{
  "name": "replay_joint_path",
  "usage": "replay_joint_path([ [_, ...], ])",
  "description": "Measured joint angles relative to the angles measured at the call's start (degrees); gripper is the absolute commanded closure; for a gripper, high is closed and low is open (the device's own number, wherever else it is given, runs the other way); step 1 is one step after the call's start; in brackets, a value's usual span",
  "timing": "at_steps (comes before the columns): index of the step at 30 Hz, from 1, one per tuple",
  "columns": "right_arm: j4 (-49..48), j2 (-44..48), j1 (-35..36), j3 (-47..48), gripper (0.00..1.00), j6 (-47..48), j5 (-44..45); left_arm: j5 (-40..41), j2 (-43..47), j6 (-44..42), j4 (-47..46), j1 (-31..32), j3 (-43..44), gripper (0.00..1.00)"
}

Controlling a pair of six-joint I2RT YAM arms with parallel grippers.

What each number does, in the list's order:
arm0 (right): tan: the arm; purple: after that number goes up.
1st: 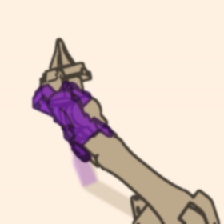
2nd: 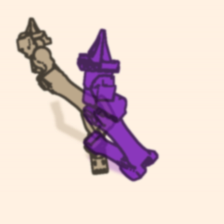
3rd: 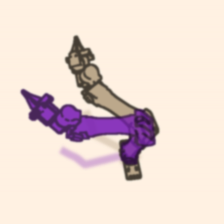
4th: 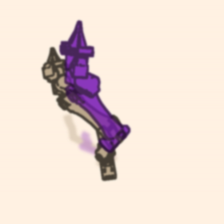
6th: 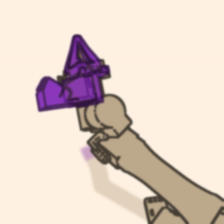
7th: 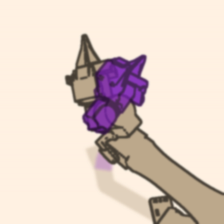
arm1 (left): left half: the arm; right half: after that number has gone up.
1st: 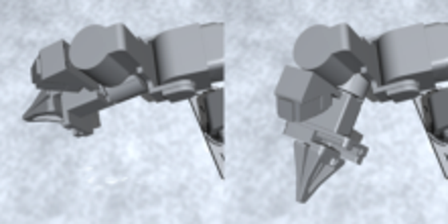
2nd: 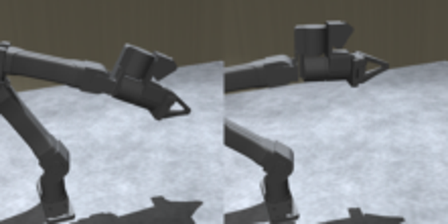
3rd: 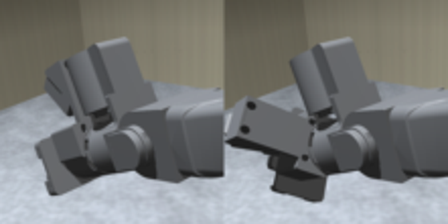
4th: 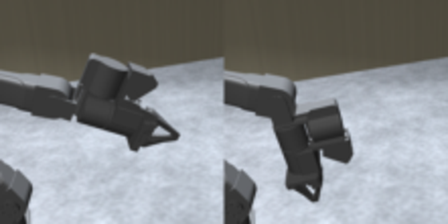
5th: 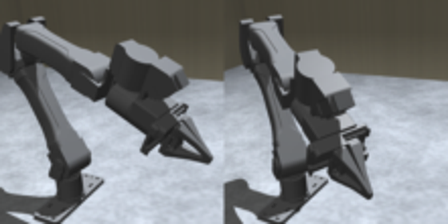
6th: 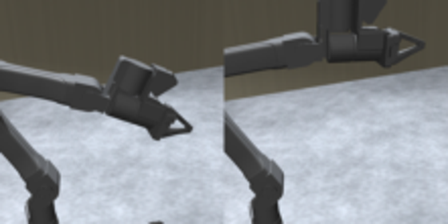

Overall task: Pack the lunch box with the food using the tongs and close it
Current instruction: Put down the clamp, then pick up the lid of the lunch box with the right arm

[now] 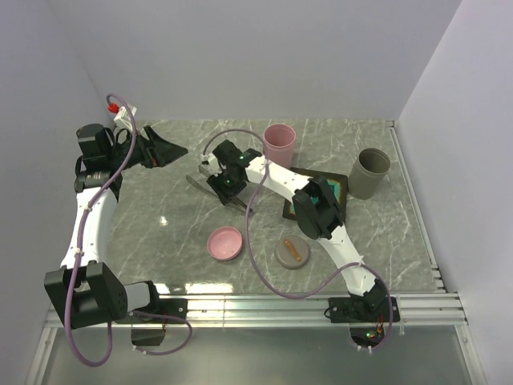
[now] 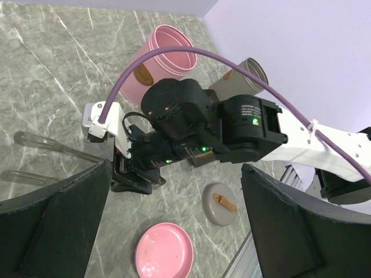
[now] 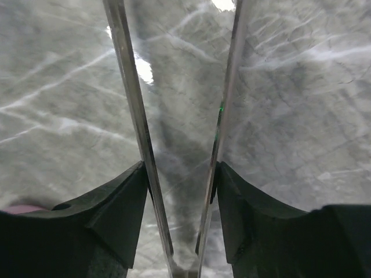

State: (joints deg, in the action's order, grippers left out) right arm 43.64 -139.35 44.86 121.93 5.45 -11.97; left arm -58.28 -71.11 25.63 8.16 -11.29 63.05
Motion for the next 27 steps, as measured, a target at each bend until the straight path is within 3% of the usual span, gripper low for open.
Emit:
replay_joint_path([
  [7,-1.05,-0.61,0.55,-0.09,0.27,-1.16,1.90,0.15,0.00,-0.48,0.31,-0.04,-0.02,0.01],
  [8,-1.09,-0.61,0.61,-0.11,0.16,-1.38,2.05,0.15,0.00,-0.50,0.33,-0.07,-0.02,0.01],
  [9,-1.11,-0.61,0.66,-0.11,0.15,-1.68,2.29,0.15,0.00,-0.50,0.35,-0.07,-0.02,0.01],
  [10,-1.20,-0.59,0.68,-0.13,0.03,-1.81,2.43,0.17,0.00,-0.50,0.46,-0.11,-0.02,0.01],
  [19,-1.75,2.19,0.83,-1.62,0.00,-2.86,3.19,1.01,0.24,-0.90,2.67,-0.17,0.11,0.01],
  [27,-1.22,14.97,0.85,-1.46,0.00,-2.47,1.55,2.32,1.68,-2.93,6.64,-0.42,2.78,0.01],
])
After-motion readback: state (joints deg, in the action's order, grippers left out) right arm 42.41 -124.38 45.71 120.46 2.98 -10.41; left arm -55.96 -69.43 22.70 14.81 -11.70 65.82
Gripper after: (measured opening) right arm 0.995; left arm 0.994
